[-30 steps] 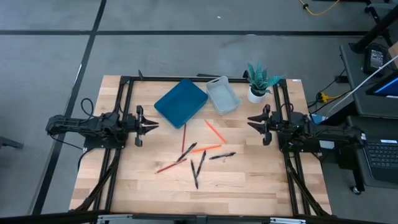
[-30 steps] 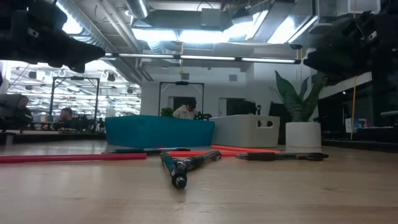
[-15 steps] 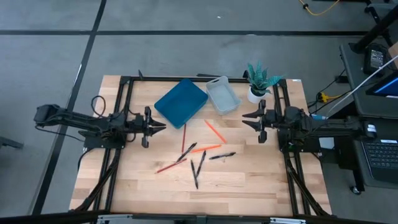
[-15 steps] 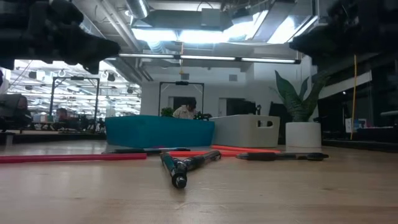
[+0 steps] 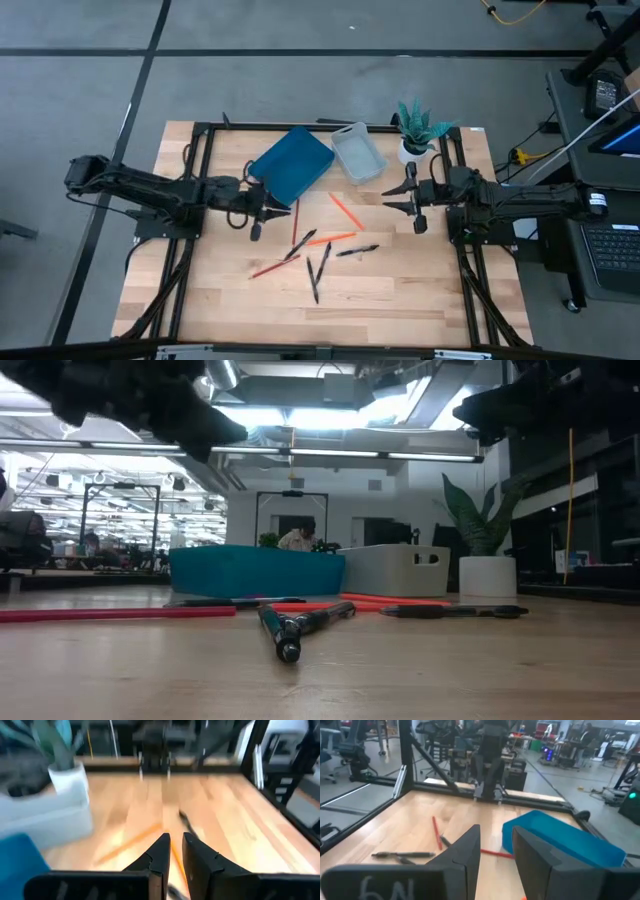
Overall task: Sort pens & pencils
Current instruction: Put the red pencil into the blue bin
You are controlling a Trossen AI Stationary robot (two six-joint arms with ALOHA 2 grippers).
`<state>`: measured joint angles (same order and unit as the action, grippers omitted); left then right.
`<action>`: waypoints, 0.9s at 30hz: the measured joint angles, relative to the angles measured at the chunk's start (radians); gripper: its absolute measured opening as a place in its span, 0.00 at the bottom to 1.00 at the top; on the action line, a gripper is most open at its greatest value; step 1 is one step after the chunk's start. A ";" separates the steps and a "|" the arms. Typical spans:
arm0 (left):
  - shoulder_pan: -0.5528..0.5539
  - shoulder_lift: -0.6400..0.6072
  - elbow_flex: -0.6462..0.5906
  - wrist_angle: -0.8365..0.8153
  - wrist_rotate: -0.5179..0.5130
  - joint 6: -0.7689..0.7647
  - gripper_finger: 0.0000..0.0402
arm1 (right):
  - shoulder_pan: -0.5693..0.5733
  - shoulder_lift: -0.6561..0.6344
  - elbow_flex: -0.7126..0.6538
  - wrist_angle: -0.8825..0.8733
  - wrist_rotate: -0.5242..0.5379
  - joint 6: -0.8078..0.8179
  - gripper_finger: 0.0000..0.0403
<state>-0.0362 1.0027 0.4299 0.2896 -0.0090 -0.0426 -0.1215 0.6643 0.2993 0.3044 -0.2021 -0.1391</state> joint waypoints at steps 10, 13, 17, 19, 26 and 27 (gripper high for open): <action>-0.144 0.026 0.152 -0.311 -0.192 -0.161 0.11 | 0.000 -0.002 0.000 -0.046 -0.002 -0.007 0.29; -0.201 0.030 0.156 -0.372 -0.226 -0.247 0.11 | 0.000 -0.002 0.000 -0.060 -0.001 -0.010 0.29; -0.276 0.069 0.158 -0.369 -0.236 -0.343 0.11 | 0.000 -0.002 0.000 -0.062 -0.001 -0.025 0.29; -0.304 0.101 0.158 -0.375 -0.247 -0.394 0.11 | 0.000 -0.002 0.000 -0.062 -0.001 -0.026 0.29; -0.391 0.271 0.256 -0.452 -0.249 -0.477 0.11 | 0.000 -0.002 0.000 -0.061 -0.001 -0.022 0.29; -0.401 0.300 0.290 -0.495 -0.249 -0.495 0.11 | 0.000 -0.002 0.000 -0.061 -0.001 -0.020 0.29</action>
<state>-0.4377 1.3024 0.7202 -0.2058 -0.2579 -0.5377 -0.1215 0.6628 0.2993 0.2432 -0.2035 -0.1594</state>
